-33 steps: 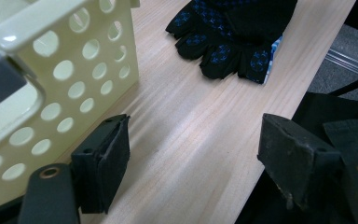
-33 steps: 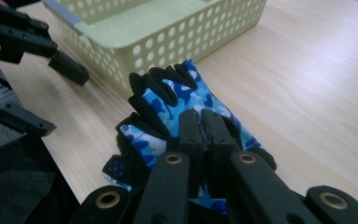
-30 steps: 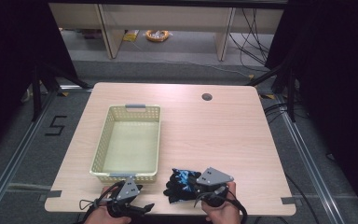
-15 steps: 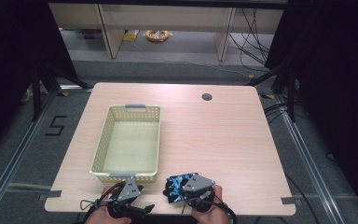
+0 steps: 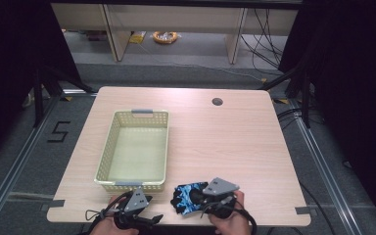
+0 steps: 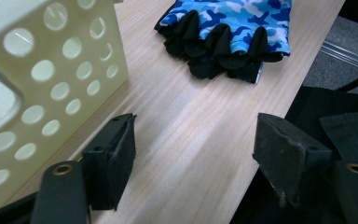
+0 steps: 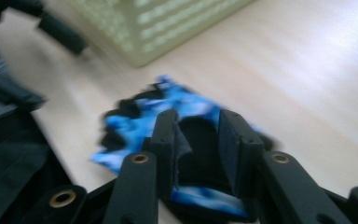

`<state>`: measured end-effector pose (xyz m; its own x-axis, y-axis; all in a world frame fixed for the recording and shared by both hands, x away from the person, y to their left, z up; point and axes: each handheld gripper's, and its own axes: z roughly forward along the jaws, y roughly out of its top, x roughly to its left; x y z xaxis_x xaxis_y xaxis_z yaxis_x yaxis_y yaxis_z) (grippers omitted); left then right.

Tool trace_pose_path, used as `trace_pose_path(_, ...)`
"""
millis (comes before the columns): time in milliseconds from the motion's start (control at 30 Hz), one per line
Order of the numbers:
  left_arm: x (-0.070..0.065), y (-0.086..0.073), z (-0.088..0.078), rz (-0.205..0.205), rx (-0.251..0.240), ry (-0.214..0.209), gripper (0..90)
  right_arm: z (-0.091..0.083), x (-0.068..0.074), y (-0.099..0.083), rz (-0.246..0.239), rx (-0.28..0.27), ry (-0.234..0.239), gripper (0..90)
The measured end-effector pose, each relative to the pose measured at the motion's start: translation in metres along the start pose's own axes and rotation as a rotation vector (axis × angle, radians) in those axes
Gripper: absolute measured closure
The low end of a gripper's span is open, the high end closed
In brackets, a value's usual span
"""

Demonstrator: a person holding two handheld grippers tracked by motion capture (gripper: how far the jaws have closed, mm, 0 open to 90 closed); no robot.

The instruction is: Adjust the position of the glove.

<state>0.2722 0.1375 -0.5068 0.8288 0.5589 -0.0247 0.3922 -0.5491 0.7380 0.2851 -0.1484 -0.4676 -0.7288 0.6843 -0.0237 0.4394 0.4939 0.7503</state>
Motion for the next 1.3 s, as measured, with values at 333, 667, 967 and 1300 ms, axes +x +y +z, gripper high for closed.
trace_pose_path(333, -0.001, 0.011, 0.010, 0.068, -0.020, 0.000, 40.6, -0.013, -0.039, -0.020, 0.148, 0.036, -0.015, 67.6)
trace_pose_path(667, -0.018, 0.025, 0.031, 0.109, -0.032, -0.050, 47.0, -0.004, -0.032, -0.022, 0.144, 0.050, 0.084, 67.9)
trace_pose_path(967, -0.024, 0.036, 0.045, 0.198, 0.000, -0.051, 63.2, 0.003, -0.037, -0.030, 0.128, 0.107, 0.126, 81.7)
trace_pose_path(1300, -0.021, 0.045, 0.035, 0.201, -0.037, -0.034, 84.7, -0.008, -0.041, -0.025, 0.131, 0.047, 0.151, 89.0)
